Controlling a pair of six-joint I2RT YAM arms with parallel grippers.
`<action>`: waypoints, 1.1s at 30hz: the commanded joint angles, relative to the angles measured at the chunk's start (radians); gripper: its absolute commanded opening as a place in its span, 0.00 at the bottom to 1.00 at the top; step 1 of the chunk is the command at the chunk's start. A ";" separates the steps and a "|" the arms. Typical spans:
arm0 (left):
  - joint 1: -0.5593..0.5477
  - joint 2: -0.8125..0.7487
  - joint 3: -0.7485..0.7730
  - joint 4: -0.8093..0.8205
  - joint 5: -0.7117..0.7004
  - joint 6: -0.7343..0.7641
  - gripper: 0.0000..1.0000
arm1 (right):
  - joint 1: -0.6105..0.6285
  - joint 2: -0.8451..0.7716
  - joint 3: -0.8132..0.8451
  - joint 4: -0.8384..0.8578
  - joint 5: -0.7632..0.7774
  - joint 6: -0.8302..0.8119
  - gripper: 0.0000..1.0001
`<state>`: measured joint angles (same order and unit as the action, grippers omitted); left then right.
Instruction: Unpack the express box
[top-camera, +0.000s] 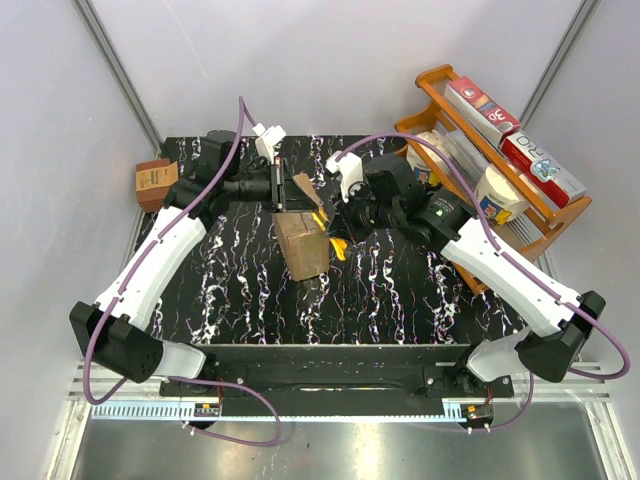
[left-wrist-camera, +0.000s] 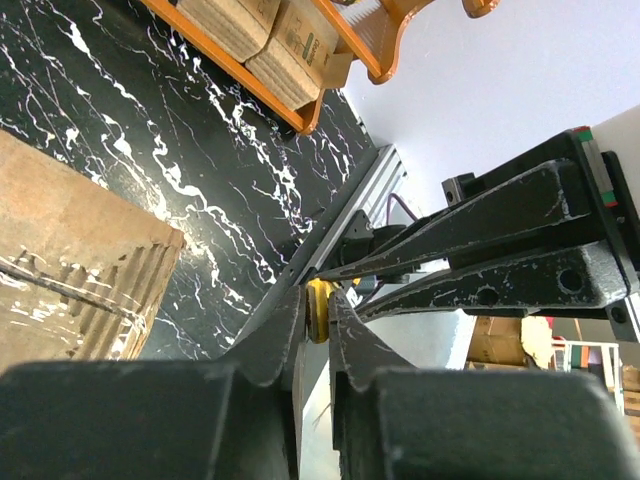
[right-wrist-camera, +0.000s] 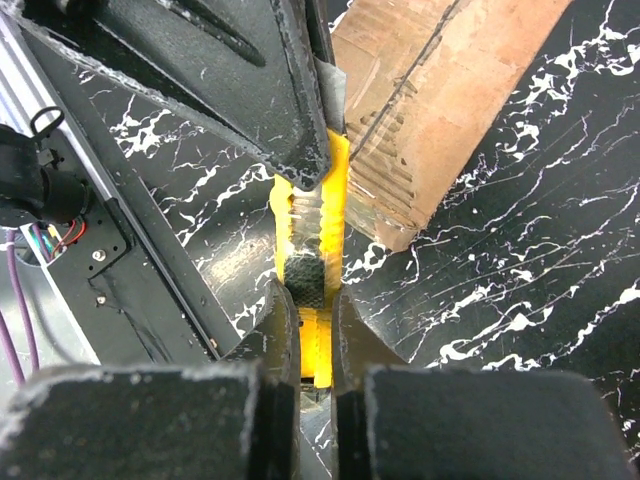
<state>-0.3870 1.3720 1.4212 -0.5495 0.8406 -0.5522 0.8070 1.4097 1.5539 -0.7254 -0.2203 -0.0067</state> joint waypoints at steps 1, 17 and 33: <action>-0.009 0.004 0.056 0.002 0.029 0.017 0.01 | 0.015 -0.006 0.051 0.011 0.045 -0.004 0.01; -0.007 -0.129 0.193 0.195 -0.196 -0.118 0.00 | 0.014 -0.297 -0.181 0.559 0.230 0.468 0.98; -0.030 -0.344 -0.149 0.944 -0.356 -0.549 0.00 | 0.015 -0.288 -0.226 1.033 0.069 0.824 1.00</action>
<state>-0.3985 1.0473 1.3346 0.1879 0.5724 -1.0012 0.8162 1.1030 1.3121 0.0952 -0.0475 0.7055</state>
